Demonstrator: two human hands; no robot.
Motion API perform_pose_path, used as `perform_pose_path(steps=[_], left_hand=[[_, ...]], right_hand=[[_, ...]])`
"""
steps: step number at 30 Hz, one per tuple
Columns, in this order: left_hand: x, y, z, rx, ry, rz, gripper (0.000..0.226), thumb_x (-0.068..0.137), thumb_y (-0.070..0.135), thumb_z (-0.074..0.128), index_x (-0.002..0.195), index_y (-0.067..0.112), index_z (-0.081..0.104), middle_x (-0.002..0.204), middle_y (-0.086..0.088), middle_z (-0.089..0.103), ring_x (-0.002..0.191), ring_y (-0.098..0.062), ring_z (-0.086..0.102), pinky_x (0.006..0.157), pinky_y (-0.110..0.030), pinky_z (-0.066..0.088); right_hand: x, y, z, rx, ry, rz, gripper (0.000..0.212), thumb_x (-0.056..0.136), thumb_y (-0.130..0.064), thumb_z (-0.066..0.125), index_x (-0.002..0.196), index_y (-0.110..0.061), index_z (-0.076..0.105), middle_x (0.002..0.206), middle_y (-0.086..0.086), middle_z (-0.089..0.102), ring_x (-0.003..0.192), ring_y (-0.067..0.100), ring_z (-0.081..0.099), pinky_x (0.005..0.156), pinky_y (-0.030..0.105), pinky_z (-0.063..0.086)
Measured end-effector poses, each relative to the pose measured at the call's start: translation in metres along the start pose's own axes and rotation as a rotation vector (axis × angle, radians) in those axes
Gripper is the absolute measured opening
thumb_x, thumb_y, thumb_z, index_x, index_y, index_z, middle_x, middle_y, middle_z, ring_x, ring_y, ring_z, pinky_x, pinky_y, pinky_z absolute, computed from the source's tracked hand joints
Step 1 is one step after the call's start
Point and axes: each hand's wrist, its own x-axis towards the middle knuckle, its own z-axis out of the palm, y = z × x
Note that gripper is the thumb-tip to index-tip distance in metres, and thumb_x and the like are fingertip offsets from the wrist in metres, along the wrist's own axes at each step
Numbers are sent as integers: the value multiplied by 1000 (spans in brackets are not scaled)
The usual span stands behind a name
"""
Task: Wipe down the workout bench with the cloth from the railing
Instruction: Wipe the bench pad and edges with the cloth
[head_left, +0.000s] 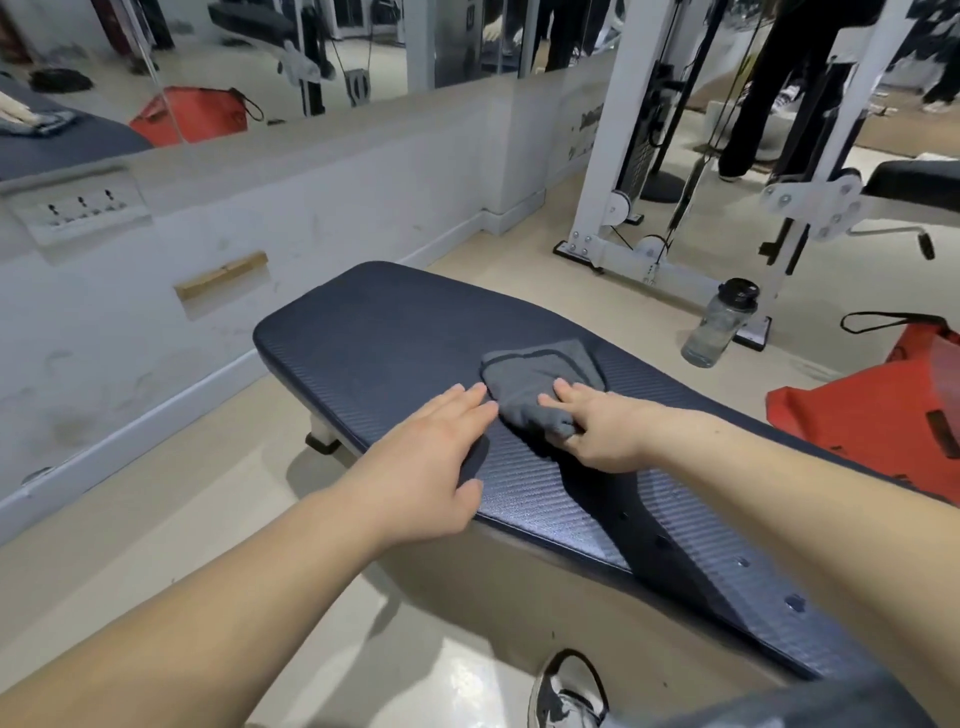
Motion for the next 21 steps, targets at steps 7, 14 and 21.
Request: perform_pose_path(steps=[7,14,21], left_hand=[[23,-6,-1,-27,-148,146,73,81,37,68,149,40,41,156,14,43,149,-5,27,120,-32,32],[49,-6,23,86,-242,182,74,93,13,46,158,40,24,167,18,19,155,-6,12,127,-27,7],[68,37,29,388,-164,-241,65,95,25,51,155,14,27,151,-8,41,136,-31,39,97,-40,44]], right_hand=[[-23,-24,-2,269,-198,-318,45,95,-45,58,138,-32,58,148,-9,52,139,9,42,120,37,31],[-72,21,0,724,151,-18,31,93,-39,74,121,-28,76,117,-12,77,115,7,68,109,32,48],[-100,49,26,437,397,276,34,100,-36,59,127,-20,71,133,-4,70,126,16,62,109,28,44]])
